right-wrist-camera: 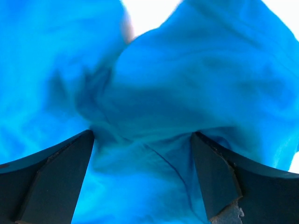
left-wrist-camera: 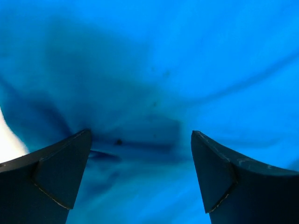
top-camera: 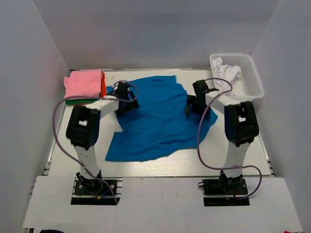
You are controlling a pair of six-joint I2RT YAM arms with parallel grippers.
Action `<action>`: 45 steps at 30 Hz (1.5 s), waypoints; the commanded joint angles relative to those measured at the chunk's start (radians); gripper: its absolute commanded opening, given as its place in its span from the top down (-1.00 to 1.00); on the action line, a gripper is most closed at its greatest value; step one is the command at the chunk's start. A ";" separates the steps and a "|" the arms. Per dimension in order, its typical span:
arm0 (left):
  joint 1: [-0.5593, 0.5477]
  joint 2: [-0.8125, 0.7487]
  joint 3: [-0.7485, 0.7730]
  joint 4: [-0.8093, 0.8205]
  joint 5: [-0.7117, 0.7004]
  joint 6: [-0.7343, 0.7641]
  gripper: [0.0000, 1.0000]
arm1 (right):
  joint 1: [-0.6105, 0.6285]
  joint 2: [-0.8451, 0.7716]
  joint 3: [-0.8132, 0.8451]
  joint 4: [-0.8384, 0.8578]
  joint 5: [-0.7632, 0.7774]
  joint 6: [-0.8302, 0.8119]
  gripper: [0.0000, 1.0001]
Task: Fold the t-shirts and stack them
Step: Flatten out the tshirt
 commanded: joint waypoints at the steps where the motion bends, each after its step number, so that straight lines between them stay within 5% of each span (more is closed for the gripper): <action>1: -0.057 -0.125 -0.300 -0.275 -0.055 -0.130 -0.94 | -0.011 0.185 0.187 0.002 -0.018 -0.121 -0.81; 6: -0.226 -0.470 -0.602 -0.132 0.238 -0.199 -0.99 | -0.011 0.389 0.537 0.021 -0.188 -0.199 -0.81; 13: -0.418 -0.647 -0.416 -0.051 0.289 0.008 -0.99 | 0.003 0.320 0.688 0.120 -0.442 -0.397 -0.81; 17: -0.418 -0.608 -0.291 -0.096 -0.017 0.050 -0.99 | 0.006 0.147 0.560 0.127 -0.362 -0.414 -0.81; 21: -0.381 -0.413 -0.085 -0.306 -0.356 -0.010 -0.99 | 0.011 -0.038 0.264 0.124 -0.299 -0.198 -0.81; 23: -0.351 -0.290 0.046 -0.345 -0.416 -0.038 -0.99 | 0.020 -0.127 0.140 0.180 -0.293 -0.100 -0.81; 24: -0.316 -0.258 0.075 -0.345 -0.417 -0.038 -0.99 | 0.023 -0.182 -0.027 0.232 -0.305 -0.040 -0.81; 31: -0.140 -0.100 0.111 -0.230 -0.282 0.004 -0.99 | 0.054 -0.379 -0.357 0.329 -0.331 0.027 -0.81; 40: -0.012 -0.015 -0.010 -0.175 -0.187 0.005 -0.99 | 0.054 -0.274 -0.427 0.341 -0.400 0.044 -0.81; 45: 0.018 -0.026 -0.067 -0.140 -0.174 -0.004 -0.99 | 0.011 -0.154 -0.312 0.210 -0.187 0.110 -0.81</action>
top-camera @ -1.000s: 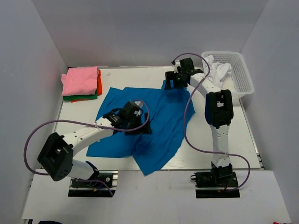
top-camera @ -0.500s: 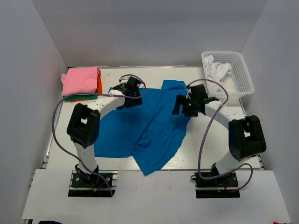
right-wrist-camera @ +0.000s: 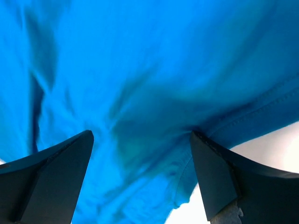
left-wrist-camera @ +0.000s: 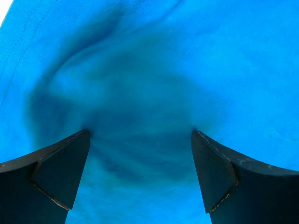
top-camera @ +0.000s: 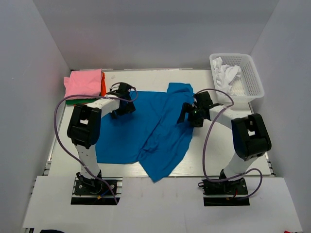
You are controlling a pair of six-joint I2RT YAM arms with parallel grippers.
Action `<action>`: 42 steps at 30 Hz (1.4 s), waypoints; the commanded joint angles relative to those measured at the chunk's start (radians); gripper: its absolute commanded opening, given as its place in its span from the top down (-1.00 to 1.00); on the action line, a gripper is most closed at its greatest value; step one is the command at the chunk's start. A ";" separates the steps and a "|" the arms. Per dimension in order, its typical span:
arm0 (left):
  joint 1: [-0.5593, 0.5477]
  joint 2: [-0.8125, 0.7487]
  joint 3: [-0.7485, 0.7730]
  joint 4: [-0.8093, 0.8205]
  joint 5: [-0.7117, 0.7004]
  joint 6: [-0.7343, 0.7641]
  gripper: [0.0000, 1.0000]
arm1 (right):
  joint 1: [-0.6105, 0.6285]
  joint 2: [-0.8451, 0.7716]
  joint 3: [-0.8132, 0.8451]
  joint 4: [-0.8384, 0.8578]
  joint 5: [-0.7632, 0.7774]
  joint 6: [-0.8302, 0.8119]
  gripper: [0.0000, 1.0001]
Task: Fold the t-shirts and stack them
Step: Flatten out the tshirt
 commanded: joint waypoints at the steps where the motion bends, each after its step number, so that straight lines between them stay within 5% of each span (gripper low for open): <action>1: 0.020 0.019 -0.042 -0.015 0.040 -0.011 -0.99 | -0.050 0.117 0.053 -0.094 0.181 0.041 -0.81; 9: 0.001 0.053 -0.051 -0.004 0.107 -0.024 -0.99 | -0.185 0.272 0.341 -0.228 0.394 -0.036 -0.81; 16: -0.009 -0.035 -0.042 -0.038 0.109 -0.024 -0.99 | -0.215 0.299 0.561 -0.340 0.381 -0.152 -0.81; 19: -0.009 -0.099 -0.031 -0.023 0.109 -0.024 -0.99 | -0.178 0.208 0.529 -0.276 0.256 -0.203 -0.81; 24: 0.014 -0.096 0.055 -0.032 0.063 -0.024 -0.99 | -0.127 0.167 0.512 -0.257 0.266 -0.224 -0.81; 32: 0.059 0.071 0.291 -0.125 -0.033 -0.024 -0.99 | -0.097 0.317 0.668 -0.295 0.401 -0.174 -0.81; 42: 0.138 0.189 0.378 -0.058 -0.037 -0.014 -0.99 | -0.100 0.473 0.733 -0.162 0.343 -0.204 -0.81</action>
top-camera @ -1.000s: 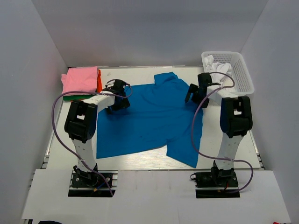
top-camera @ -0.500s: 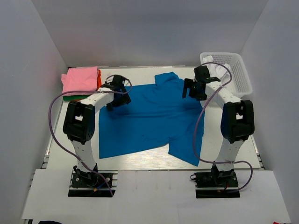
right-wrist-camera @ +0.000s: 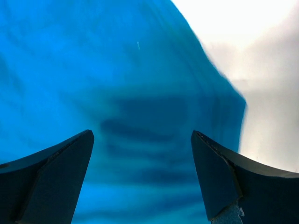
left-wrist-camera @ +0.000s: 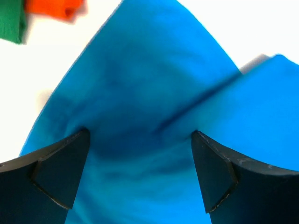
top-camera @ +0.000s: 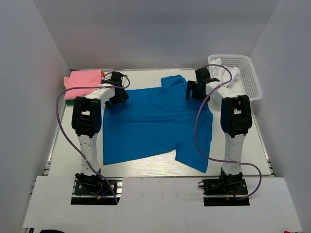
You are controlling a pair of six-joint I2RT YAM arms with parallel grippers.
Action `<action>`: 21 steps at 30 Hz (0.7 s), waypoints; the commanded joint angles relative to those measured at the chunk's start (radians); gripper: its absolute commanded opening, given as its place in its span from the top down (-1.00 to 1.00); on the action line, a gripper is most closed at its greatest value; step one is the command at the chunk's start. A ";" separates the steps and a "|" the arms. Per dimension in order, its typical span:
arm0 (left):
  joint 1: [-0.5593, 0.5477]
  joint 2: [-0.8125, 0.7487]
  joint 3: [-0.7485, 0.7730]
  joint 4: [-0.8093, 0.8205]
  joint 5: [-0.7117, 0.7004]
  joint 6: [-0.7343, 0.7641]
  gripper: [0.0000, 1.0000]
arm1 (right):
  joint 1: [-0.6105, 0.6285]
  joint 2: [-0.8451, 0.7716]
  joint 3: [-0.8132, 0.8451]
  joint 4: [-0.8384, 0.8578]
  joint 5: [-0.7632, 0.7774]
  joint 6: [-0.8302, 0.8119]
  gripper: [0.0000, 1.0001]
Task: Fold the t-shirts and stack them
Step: Flatten out the tshirt
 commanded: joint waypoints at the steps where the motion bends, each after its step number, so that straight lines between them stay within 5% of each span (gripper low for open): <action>1: 0.023 0.024 0.075 0.037 -0.033 -0.010 -0.99 | -0.002 0.072 0.098 0.073 -0.008 -0.016 -0.81; 14: 0.075 0.291 0.389 -0.092 0.054 -0.099 -0.99 | -0.027 0.253 0.267 -0.057 0.192 0.194 -0.81; 21: 0.052 0.201 0.415 -0.066 0.094 -0.048 -0.99 | -0.013 0.209 0.341 -0.043 0.174 0.120 -0.81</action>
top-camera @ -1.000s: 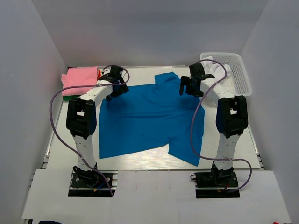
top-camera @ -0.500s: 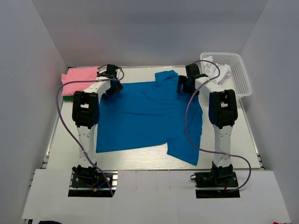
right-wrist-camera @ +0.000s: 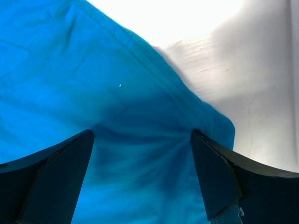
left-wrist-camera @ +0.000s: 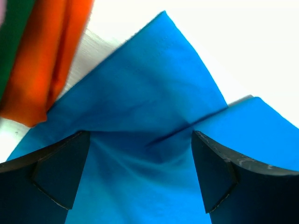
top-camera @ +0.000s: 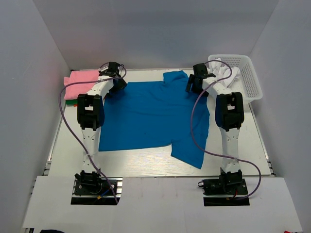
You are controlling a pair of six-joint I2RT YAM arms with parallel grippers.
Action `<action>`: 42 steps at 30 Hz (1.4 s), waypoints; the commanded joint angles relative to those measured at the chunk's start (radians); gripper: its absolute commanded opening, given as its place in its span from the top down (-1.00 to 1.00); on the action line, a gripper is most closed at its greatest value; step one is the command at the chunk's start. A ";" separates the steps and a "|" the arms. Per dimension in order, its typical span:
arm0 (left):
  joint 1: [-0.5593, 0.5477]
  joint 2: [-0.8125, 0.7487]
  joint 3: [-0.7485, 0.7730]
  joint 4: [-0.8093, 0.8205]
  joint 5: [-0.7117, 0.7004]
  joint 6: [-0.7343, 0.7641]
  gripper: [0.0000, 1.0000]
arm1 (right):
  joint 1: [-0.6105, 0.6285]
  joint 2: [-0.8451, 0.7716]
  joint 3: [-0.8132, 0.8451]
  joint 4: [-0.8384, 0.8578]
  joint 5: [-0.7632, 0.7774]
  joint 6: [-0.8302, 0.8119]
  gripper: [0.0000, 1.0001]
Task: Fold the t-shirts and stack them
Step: Flatten out the tshirt, then grap the side of the flattened tshirt closest away from the robot with both arms
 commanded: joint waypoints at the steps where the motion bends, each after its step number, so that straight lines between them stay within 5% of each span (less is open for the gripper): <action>1: -0.027 -0.085 -0.003 0.011 0.071 0.036 -0.99 | 0.012 -0.036 0.027 0.032 -0.016 -0.068 -0.81; 8: -0.060 -0.331 -0.082 -0.045 0.067 0.081 -0.99 | 0.106 -0.314 -0.177 0.159 -0.082 -0.182 -0.81; 13: -0.069 -0.693 -0.573 0.010 0.075 0.067 -0.99 | 0.178 -0.564 -0.552 0.314 -0.107 -0.150 -0.81; 17: -0.069 -1.014 -1.031 -0.031 0.053 -0.121 -0.99 | 0.252 -0.812 -0.894 0.362 -0.140 -0.033 -0.81; 23: -0.057 -1.414 -1.462 -0.160 0.010 -0.346 -0.99 | 0.348 -1.099 -1.125 0.226 -0.162 0.042 -0.81; 27: -0.047 -1.548 -1.606 -0.141 0.010 -0.418 -0.99 | 0.388 -1.245 -1.258 0.111 -0.141 0.058 -0.81; 39: -0.038 -1.395 -1.569 -0.070 -0.154 -0.511 -0.99 | 0.468 -1.354 -1.386 -0.029 -0.134 0.098 -0.81; 42: -0.038 -1.346 -1.558 -0.033 -0.145 -0.511 -0.43 | 0.497 -1.371 -1.395 -0.080 -0.151 0.108 -0.81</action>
